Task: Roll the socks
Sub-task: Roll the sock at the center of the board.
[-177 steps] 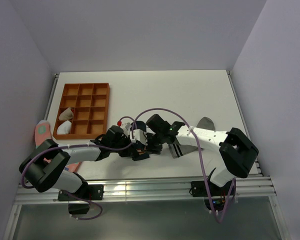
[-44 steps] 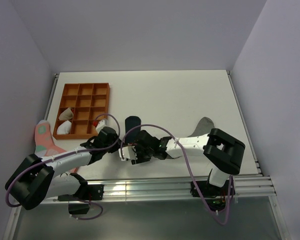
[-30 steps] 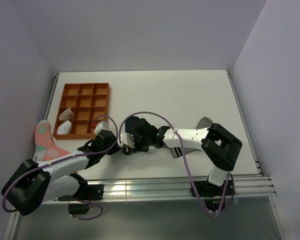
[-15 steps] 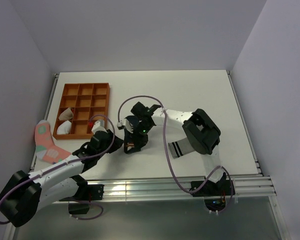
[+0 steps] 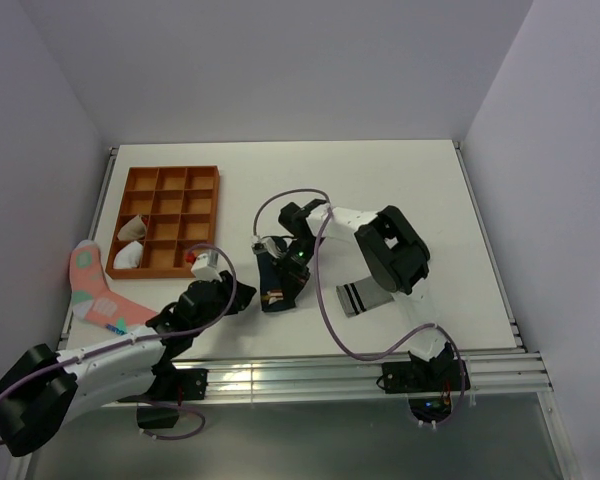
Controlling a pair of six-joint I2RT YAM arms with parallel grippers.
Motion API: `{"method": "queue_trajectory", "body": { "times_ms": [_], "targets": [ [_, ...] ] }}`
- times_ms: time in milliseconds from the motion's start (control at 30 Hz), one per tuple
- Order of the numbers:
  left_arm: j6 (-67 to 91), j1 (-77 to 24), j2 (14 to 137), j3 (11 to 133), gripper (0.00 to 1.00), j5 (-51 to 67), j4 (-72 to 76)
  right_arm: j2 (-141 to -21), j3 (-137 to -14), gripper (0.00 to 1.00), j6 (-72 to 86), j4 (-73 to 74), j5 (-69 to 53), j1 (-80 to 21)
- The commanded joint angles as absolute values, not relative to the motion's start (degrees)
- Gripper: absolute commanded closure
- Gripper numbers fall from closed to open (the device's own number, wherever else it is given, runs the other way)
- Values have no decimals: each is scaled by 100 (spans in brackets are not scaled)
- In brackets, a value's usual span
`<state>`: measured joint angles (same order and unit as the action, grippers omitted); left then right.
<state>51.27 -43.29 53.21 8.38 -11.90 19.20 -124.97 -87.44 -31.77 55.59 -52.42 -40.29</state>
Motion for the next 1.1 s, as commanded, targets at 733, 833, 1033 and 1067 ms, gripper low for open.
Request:
{"method": "queue_trajectory", "body": {
  "times_ms": [733, 833, 1033, 1067],
  "targets": [
    [3288, -4869, 6723, 544, 46, 272, 5010, -12937, -9009, 81, -3015, 6091, -5590, -3771],
    [3252, -4869, 6978, 571, 45, 342, 5106, -12937, -9017, 81, -3015, 6100, -5599, -3744],
    [3287, -4878, 7427, 606, 44, 484, 5440, -12920, -9044, 81, -3041, 6152, -5599, -3700],
    [3287, -4878, 7444, 615, 44, 483, 5432, -12929, -9044, 81, -3041, 6144, -5590, -3691]
  ]
}}
